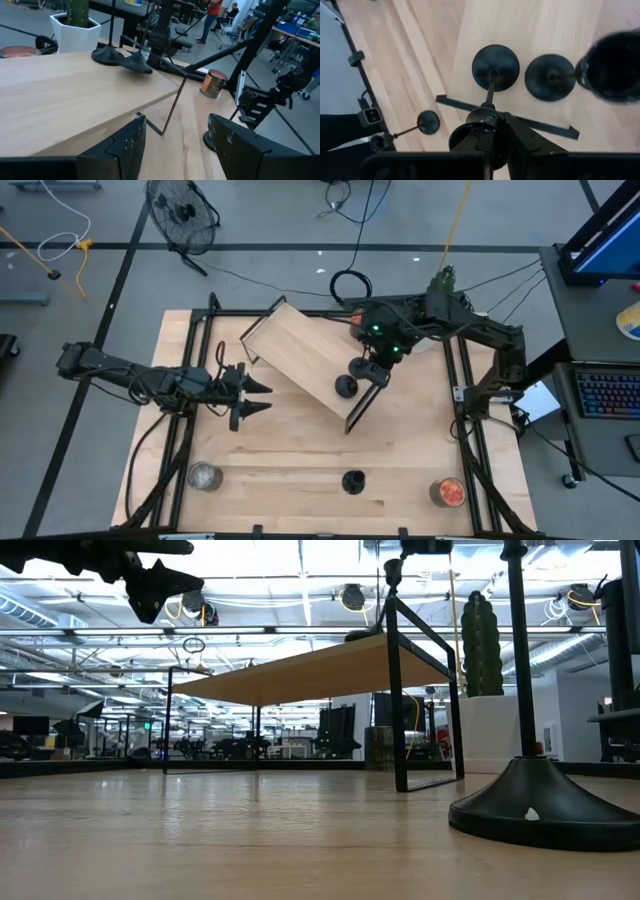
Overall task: Pick & Place candle stick holders
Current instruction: Put the top black candle holder on the shelf, then put the black candle holder on the shelf
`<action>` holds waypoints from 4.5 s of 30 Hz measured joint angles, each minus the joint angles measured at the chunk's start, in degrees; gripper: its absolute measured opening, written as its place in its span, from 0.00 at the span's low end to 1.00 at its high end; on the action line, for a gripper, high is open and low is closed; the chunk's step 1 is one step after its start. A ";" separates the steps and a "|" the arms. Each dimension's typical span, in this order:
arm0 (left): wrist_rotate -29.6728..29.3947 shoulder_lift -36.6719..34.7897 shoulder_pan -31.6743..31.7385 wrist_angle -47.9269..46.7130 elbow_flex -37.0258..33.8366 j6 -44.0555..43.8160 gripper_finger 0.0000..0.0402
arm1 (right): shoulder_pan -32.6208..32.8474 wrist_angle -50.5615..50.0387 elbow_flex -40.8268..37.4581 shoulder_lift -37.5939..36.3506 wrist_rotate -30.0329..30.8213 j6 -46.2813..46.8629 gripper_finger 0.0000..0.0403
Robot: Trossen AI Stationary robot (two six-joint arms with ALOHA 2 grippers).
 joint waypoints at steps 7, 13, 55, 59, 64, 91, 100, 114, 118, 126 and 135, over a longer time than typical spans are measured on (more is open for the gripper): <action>0.01 0.00 0.00 -0.31 0.00 -0.41 0.55 | -0.32 -0.62 0.05 0.44 -0.02 -0.92 0.03; -0.01 0.00 0.00 -0.31 0.00 -0.36 0.55 | -0.28 -0.62 0.02 0.36 0.04 -1.00 0.03; 0.00 0.02 0.00 -0.79 0.00 -0.47 0.55 | -0.28 10.63 -0.07 -1.82 1.32 -2.05 0.29; 0.00 0.02 0.00 -0.79 0.00 -0.60 0.55 | 0.51 13.48 -0.07 -4.07 1.37 -2.26 0.27; 0.01 0.02 0.00 -1.52 -0.02 -1.04 0.55 | 5.63 13.64 -0.07 -7.46 -0.79 -2.55 0.26; 0.23 0.02 0.00 -1.79 -0.02 -0.41 0.55 | 23.08 29.60 -28.31 -8.76 -11.25 21.23 0.24; 4.87 0.04 0.00 -1.98 -0.02 0.27 0.55 | 25.78 35.79 -34.96 -8.69 -10.53 25.45 0.23; 4.97 0.04 0.00 -2.08 -0.02 0.67 0.55 | 28.48 39.27 -35.08 -8.72 -5.59 25.87 0.23; 4.95 0.04 0.00 -2.07 -0.02 0.66 0.55 | 29.62 39.01 -35.08 -8.72 -3.41 26.01 0.23; 4.95 0.04 0.00 -2.03 -0.02 0.56 0.55 | 31.77 39.78 -35.12 -6.15 -1.28 26.23 0.23; 4.97 0.04 0.00 -1.88 -0.02 0.03 0.55 | 32.64 41.50 -35.15 -2.85 -1.38 26.21 0.23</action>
